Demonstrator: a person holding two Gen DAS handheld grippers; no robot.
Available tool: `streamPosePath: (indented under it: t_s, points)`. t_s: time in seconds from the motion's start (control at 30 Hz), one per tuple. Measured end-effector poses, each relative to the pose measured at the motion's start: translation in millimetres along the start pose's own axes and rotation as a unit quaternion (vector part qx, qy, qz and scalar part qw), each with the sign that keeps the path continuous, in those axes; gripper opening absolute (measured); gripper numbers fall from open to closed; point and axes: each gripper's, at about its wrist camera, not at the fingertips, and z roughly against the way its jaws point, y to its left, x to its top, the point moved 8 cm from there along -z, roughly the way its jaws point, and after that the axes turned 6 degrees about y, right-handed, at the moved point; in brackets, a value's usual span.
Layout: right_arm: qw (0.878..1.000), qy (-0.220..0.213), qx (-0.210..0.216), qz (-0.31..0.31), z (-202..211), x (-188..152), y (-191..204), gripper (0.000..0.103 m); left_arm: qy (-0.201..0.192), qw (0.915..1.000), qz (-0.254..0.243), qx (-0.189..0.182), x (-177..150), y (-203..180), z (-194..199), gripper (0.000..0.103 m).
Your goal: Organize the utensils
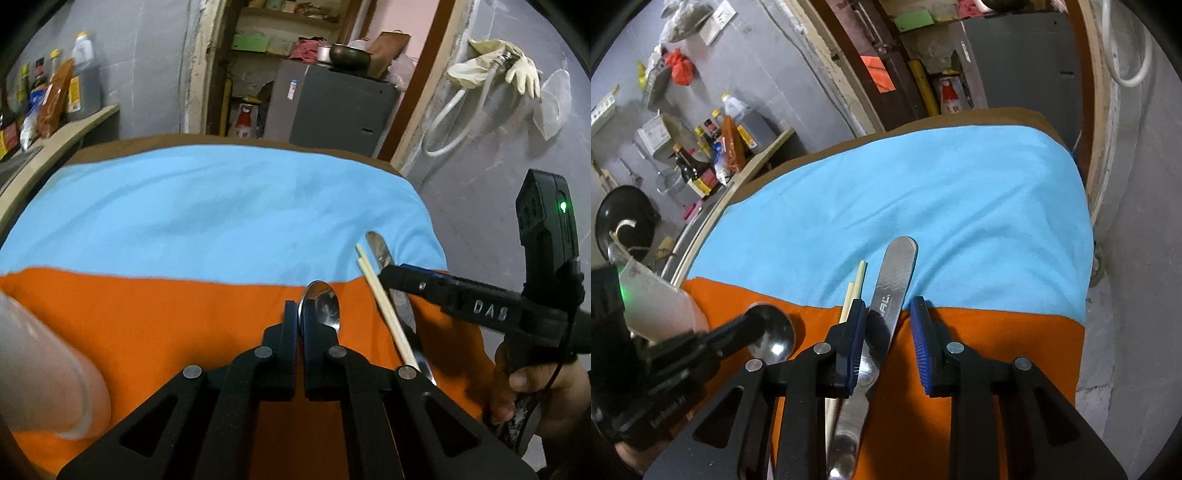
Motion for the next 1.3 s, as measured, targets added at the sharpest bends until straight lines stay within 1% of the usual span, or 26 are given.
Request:
streamPosePath:
  t_s: [0.03, 0.1, 0.13, 0.17, 0.23, 0.33, 0.4, 0.47, 0.57, 0.7, 0.73, 0.8, 0.87, 0.9, 1.0, 1.1, 1.2, 1.3]
  points:
    - [1.0, 0.005, 0.0, -0.001, 0, -1, 1, 0.02, 0.001, 1.0, 0.005, 0.0, -3, 1, 0, 0.001]
    - [1.0, 0.012, -0.003, -0.001, -1, -2, 4, 0.017, 0.0, 0.9999, 0.011, -0.002, -3, 3, 4, 0.001]
    - [1.0, 0.015, -0.004, -0.003, -1, -3, 5, 0.011, 0.0, 0.9999, 0.011, -0.002, -3, 3, 5, 0.001]
    - [1.0, 0.017, -0.002, -0.008, -1, -4, 5, 0.008, -0.001, 0.9999, 0.011, -0.001, -4, 2, 6, 0.001]
    - [1.0, 0.017, -0.004, -0.009, 3, -5, 6, 0.007, -0.002, 0.9999, 0.012, 0.0, -4, 2, 9, 0.001]
    - [0.999, 0.015, -0.031, 0.033, 7, -9, 18, 0.005, -0.005, 0.9999, 0.014, 0.001, -5, 4, 12, 0.001]
    - [0.997, 0.021, -0.045, 0.059, 6, -12, 27, 0.004, -0.005, 0.9999, 0.016, 0.002, -6, 6, 12, 0.001]
    - [0.996, 0.029, -0.049, 0.068, 2, -14, 31, 0.005, -0.003, 0.9998, 0.02, 0.001, -6, 7, 12, 0.001]
    - [0.996, 0.047, -0.044, 0.054, -6, -16, 30, 0.006, -0.001, 0.9998, 0.021, 0.003, -6, 9, 12, 0.001]
    - [0.997, 0.05, -0.04, 0.032, -6, -14, 27, 0.006, 0.003, 0.9997, 0.023, -0.001, -6, 11, 10, 0.001]
    - [0.998, 0.046, -0.033, 0.023, -5, -14, 27, 0.006, 0.004, 0.9997, 0.024, -0.002, -6, 11, 10, 0.001]
    - [0.999, 0.035, 0.001, -0.013, -2, -17, 21, 0.005, 0.003, 0.9997, 0.024, -0.003, -5, 12, 11, 0.001]
    - [0.997, 0.017, 0.041, -0.059, 1, -22, 9, 0.004, 0.003, 0.9997, 0.023, -0.004, -6, 13, 11, 0.001]
    - [0.997, 0.005, 0.045, -0.07, 4, -24, 5, 0.003, 0.003, 0.9997, 0.023, -0.004, -6, 13, 11, 0.001]
    - [0.997, -0.013, 0.034, -0.071, 9, -29, 3, 0.002, -0.001, 0.9998, 0.02, -0.004, -6, 13, 12, 0.001]
    - [0.998, -0.018, 0.021, -0.061, 13, -30, 7, 0.001, -0.005, 0.9998, 0.014, -0.011, -6, 10, 14, 0.001]
    - [0.999, -0.006, 0.012, -0.049, 12, -34, 11, 0.001, -0.012, 0.9999, 0.001, -0.011, -6, 5, 18, 0.001]
    - [0.999, 0.02, -0.007, -0.029, 7, -34, 16, 0.003, -0.015, 0.9998, -0.008, -0.011, -6, 0, 20, 0.001]
